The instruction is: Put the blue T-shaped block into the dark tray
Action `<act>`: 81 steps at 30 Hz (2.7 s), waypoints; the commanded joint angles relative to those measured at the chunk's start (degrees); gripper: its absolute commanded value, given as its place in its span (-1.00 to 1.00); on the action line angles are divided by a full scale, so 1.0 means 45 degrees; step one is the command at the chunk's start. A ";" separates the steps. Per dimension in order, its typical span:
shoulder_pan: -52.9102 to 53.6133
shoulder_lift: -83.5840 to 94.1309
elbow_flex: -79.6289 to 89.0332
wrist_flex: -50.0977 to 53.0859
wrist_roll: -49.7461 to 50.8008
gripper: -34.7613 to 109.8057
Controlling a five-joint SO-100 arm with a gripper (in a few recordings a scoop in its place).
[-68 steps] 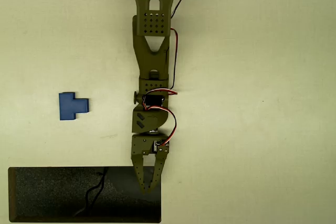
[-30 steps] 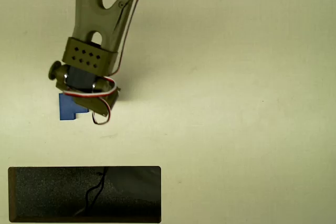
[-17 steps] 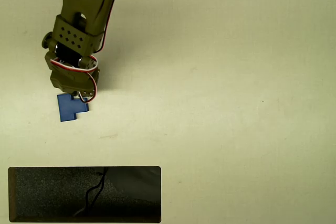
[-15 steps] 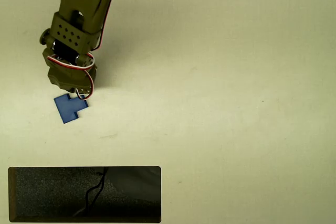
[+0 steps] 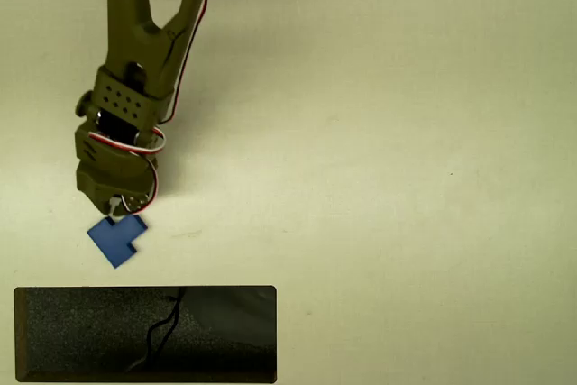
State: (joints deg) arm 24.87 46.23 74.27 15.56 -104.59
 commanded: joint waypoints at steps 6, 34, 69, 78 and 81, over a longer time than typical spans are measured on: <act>-0.0664 -0.1094 -0.1973 -0.0117 0.0664 -0.52; 0.2070 -0.2910 -0.3574 -0.1582 -0.2422 -0.52; -0.2871 -0.9687 -0.9941 -1.0156 0.2070 -0.52; -0.3750 -1.1094 -1.1445 -1.0625 0.2480 -0.52; -0.4199 -1.1387 -1.1895 -1.0586 0.2676 -0.52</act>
State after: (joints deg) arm 6.77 -4.04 22.50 -31.82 -92.64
